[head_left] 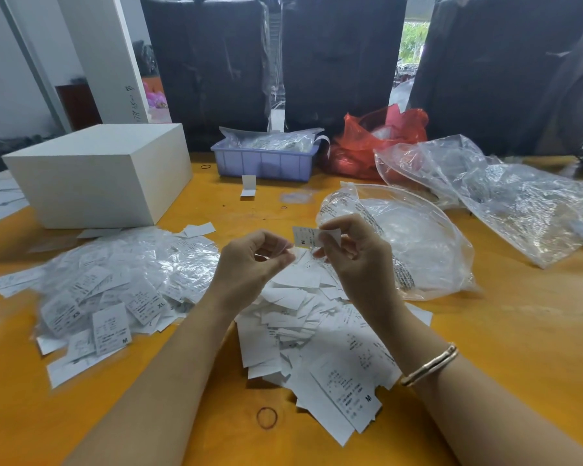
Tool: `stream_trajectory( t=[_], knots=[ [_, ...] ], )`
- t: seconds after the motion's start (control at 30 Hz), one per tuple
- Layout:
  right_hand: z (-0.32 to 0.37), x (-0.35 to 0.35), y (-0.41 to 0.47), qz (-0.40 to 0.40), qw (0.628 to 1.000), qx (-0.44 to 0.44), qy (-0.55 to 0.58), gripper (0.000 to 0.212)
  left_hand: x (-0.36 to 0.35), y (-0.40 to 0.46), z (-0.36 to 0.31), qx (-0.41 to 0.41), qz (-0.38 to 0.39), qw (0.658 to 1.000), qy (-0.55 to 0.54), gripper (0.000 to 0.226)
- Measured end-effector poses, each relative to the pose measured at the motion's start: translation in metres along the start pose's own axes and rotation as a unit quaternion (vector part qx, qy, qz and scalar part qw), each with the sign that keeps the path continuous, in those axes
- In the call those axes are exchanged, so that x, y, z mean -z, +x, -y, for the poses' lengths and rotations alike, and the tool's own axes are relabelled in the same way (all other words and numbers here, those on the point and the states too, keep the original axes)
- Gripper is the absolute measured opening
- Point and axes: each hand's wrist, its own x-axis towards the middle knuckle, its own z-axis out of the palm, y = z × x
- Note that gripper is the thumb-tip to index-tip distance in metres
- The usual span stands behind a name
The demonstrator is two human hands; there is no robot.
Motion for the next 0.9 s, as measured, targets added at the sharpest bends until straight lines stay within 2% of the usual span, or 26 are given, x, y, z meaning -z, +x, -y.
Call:
stream_trajectory(
  t=[0.1,0.47,0.67,0.77,0.9],
  knots=[
    [0.002,0.001,0.002,-0.019,1.000,0.005,0.006,0.013,0.000,0.000,0.000,-0.002,-0.001,1.000,0.005,0.013],
    [0.000,-0.002,-0.002,0.013,0.999,0.026,-0.037,0.003,0.000,0.000,0.001,-0.016,-0.003,1.000,0.012,0.016],
    [-0.005,0.000,-0.002,0.035,0.995,0.060,-0.073,0.005,0.002,0.000,0.001,-0.016,0.013,1.000,0.002,0.007],
    [-0.007,0.003,-0.001,0.065,0.991,0.075,-0.088,0.011,0.003,0.000,0.001,-0.004,0.039,0.999,-0.019,0.007],
    [-0.010,0.001,-0.003,0.142,0.980,0.068,-0.119,0.030,0.001,0.000,0.003,0.008,0.081,0.996,-0.030,0.017]
  ],
)
